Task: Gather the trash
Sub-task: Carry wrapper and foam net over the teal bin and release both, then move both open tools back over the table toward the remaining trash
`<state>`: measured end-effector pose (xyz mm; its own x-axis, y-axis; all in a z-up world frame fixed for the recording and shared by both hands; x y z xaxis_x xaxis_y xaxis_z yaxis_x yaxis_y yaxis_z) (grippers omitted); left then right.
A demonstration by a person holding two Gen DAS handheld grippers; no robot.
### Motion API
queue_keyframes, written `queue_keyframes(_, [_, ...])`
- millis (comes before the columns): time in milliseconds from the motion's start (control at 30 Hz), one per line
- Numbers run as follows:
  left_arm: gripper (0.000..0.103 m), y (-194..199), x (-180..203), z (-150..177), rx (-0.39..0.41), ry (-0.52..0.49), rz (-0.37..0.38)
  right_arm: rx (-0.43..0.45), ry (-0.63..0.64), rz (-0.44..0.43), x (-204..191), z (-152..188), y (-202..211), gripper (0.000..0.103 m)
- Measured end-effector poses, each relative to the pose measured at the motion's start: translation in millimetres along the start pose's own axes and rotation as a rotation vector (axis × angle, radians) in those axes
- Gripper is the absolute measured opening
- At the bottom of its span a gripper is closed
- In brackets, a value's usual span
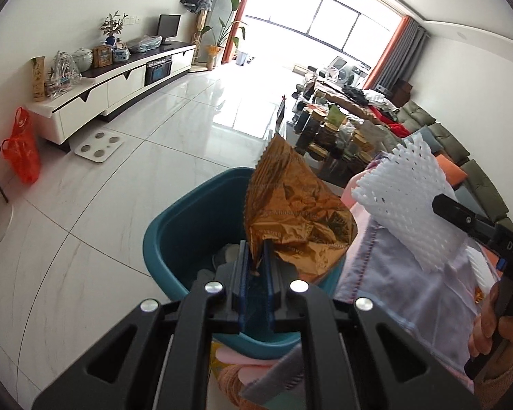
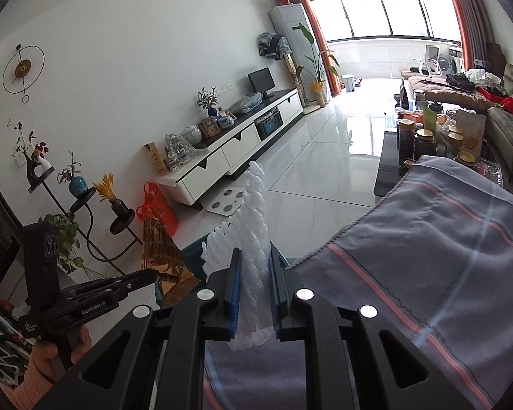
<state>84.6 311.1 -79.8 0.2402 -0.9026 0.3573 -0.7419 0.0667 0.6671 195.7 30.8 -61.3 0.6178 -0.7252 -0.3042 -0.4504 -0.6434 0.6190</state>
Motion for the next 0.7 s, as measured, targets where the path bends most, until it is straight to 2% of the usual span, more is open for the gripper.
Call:
queue_keyframes(333, [0.011,-24.3,-16.9,6.9,-0.056,0.019,-0.075,-0.112,0.01,0.025,-21.0,-1.1,-57.8,0.017])
queue_keyframes(533, [0.012,-37.1,-23.8,11.2,-0.089,0.033,-0.093,-0.179,0.028,0.041,-32.5,5.7,-82.3,0.018])
queue_keyframes(667, [0.017,-50.2,-26.8,10.9,-0.105,0.051,-0.09,-0.211,0.025,0.051,-34.6,7.6,-90.7,0.024])
queue_keyframes(700, [0.02,-53.2,-26.9,11.1,-0.11,0.057,-0.08,-0.214,0.023,0.053,-34.8,7.9,-91.1,0.029])
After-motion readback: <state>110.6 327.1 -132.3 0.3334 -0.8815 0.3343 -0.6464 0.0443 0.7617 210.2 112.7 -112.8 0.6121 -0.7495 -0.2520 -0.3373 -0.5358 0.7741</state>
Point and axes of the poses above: each gripper's, at about its wrist camera, not at the fingertips, and y roughly against the way its jaws point, x to its right, z to its underside, the point moved 3 cm from there along -y, roughly the way its jaws point, and after that the axes turned 5 degrees about z, right-handed, at the moved point
